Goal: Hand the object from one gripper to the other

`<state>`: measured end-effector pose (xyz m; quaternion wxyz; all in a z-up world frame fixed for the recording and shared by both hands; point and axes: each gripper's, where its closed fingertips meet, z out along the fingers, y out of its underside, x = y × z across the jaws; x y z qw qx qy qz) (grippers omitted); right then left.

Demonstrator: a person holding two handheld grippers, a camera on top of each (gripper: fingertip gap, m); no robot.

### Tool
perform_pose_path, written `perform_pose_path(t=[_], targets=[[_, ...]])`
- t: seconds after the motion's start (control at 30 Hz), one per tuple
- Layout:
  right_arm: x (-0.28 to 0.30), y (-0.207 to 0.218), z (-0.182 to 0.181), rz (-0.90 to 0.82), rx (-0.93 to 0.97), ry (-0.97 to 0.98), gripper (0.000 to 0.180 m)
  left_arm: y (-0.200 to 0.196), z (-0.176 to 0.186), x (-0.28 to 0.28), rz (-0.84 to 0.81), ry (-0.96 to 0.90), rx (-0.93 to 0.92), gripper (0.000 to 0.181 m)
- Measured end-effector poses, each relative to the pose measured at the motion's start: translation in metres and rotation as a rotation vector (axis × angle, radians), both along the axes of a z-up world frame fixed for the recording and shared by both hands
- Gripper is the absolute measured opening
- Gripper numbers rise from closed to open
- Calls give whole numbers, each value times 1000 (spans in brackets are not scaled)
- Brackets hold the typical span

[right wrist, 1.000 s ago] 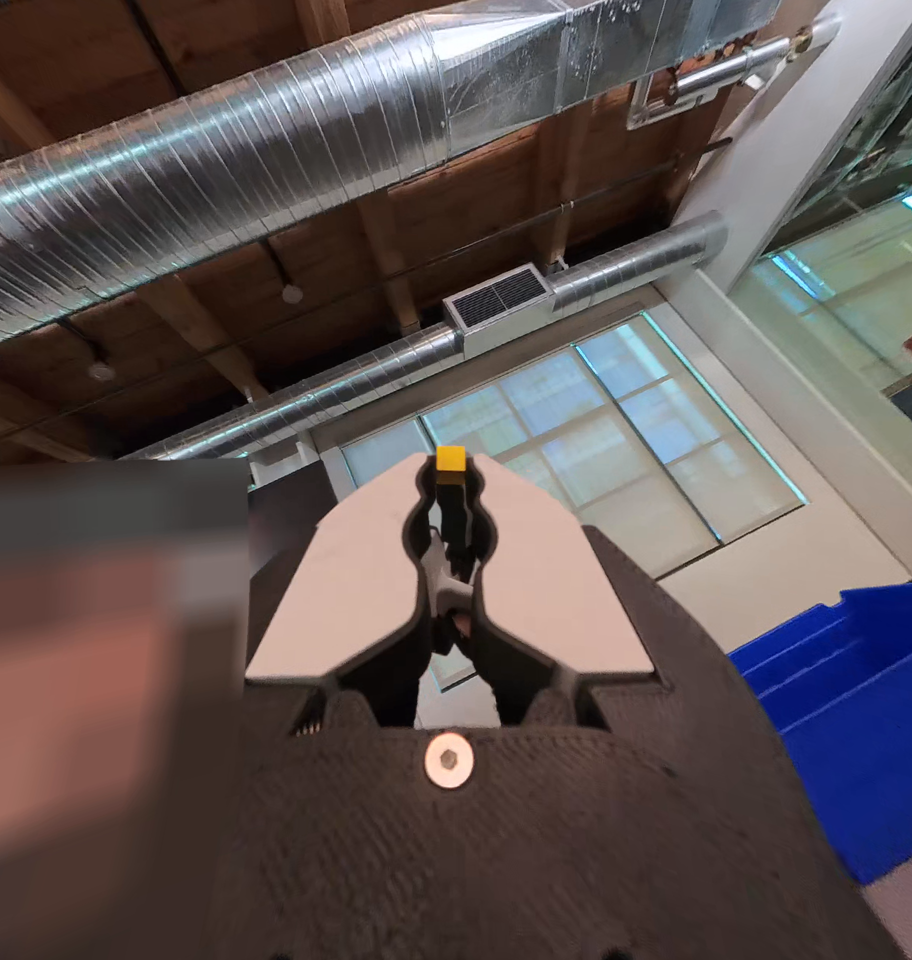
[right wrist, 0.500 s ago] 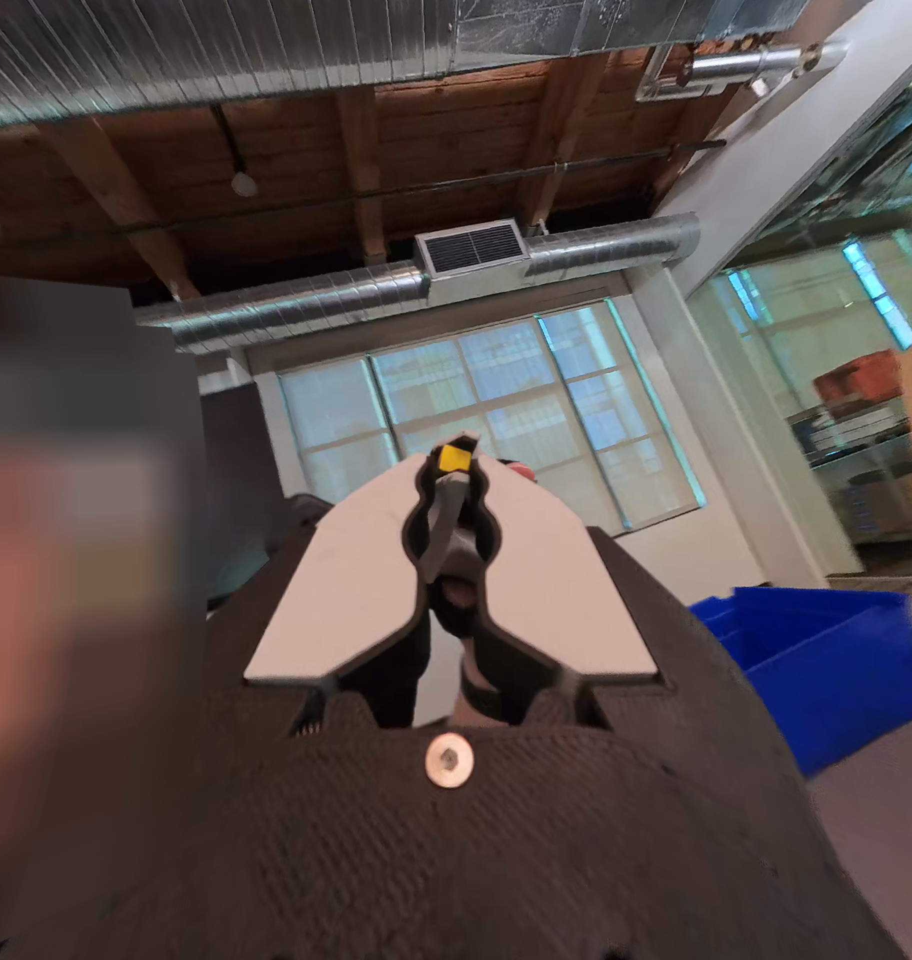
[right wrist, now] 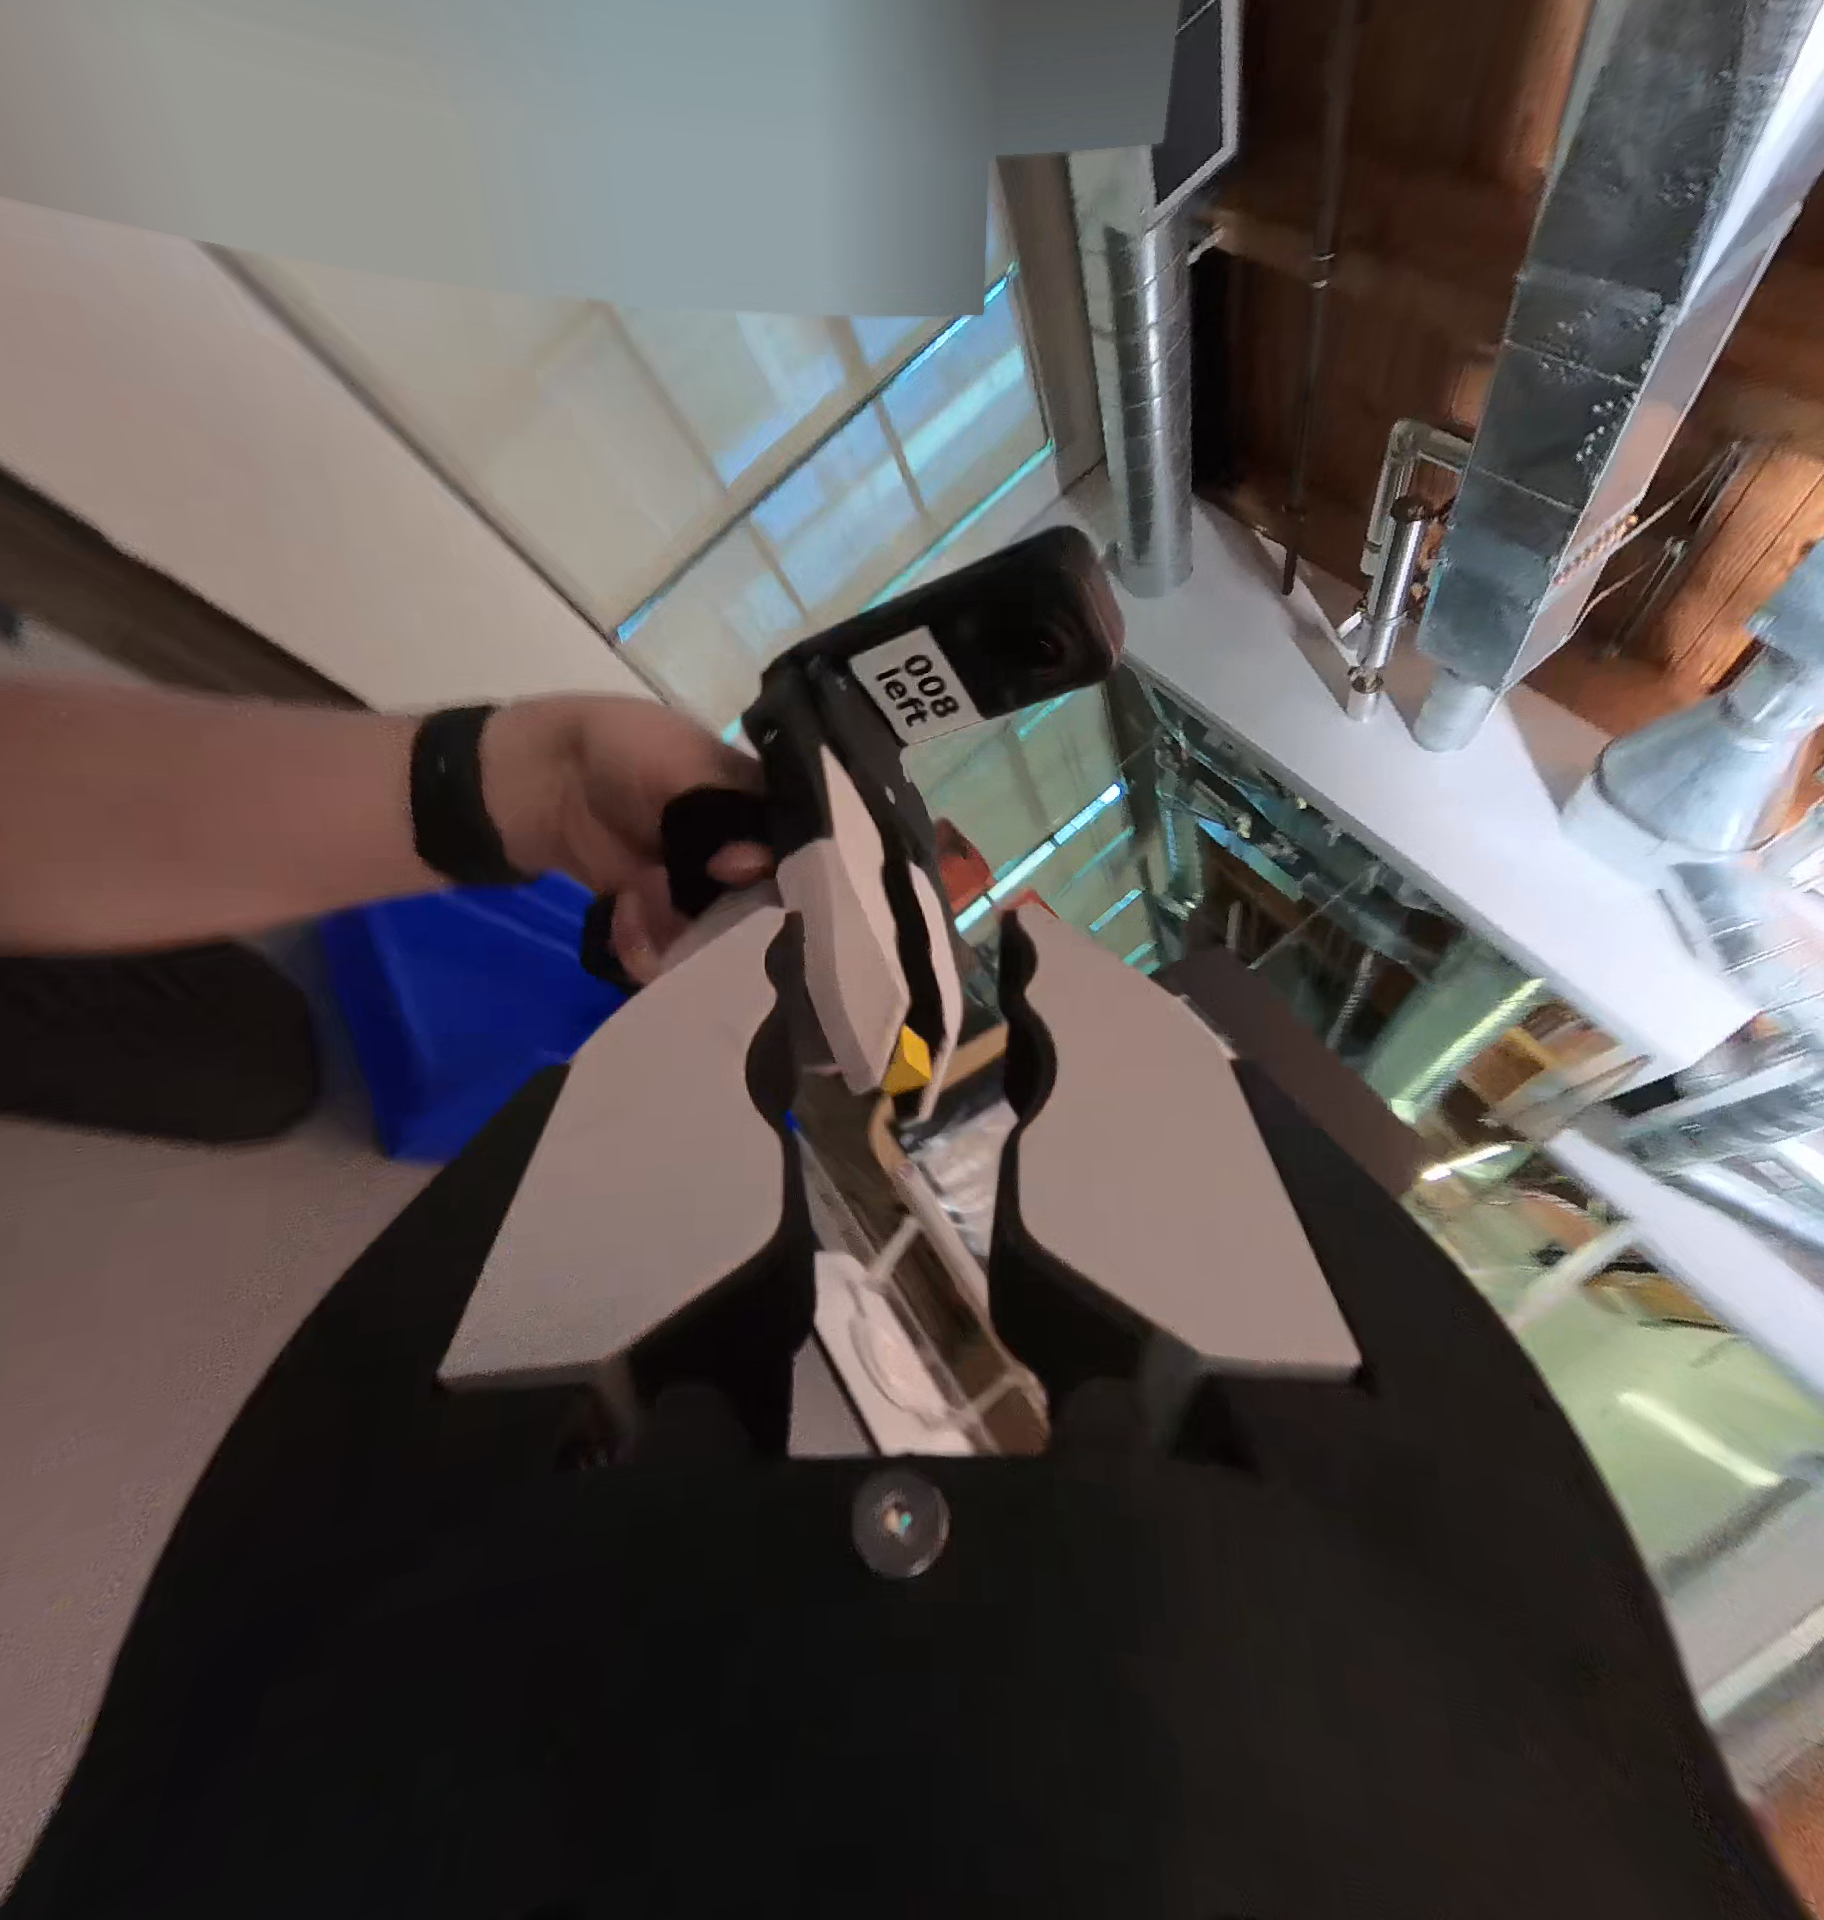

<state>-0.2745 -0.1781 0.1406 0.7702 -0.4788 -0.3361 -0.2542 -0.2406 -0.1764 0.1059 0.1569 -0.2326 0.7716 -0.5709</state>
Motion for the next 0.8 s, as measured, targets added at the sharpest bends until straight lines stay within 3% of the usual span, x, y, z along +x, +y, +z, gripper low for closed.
perform_pose_path(t=[0.27, 0.37, 0.47, 0.67, 0.8], targets=[[13, 18, -28, -270, -100, -268, 27, -10, -3, -18, -169, 186, -114, 10], [12, 18, -26, -289, -61, -279, 16, -13, -3, -23, -206, 206, -121, 10], [11, 15, -22, -272, -53, -249, 14, -15, 0, -24, -225, 219, -154, 10], [14, 17, -19, -425, 39, -399, 13, -12, 4, -20, -210, 232, -190, 10], [13, 18, -19, -434, 40, -408, 13, -11, 4, -21, -212, 247, -197, 11]])
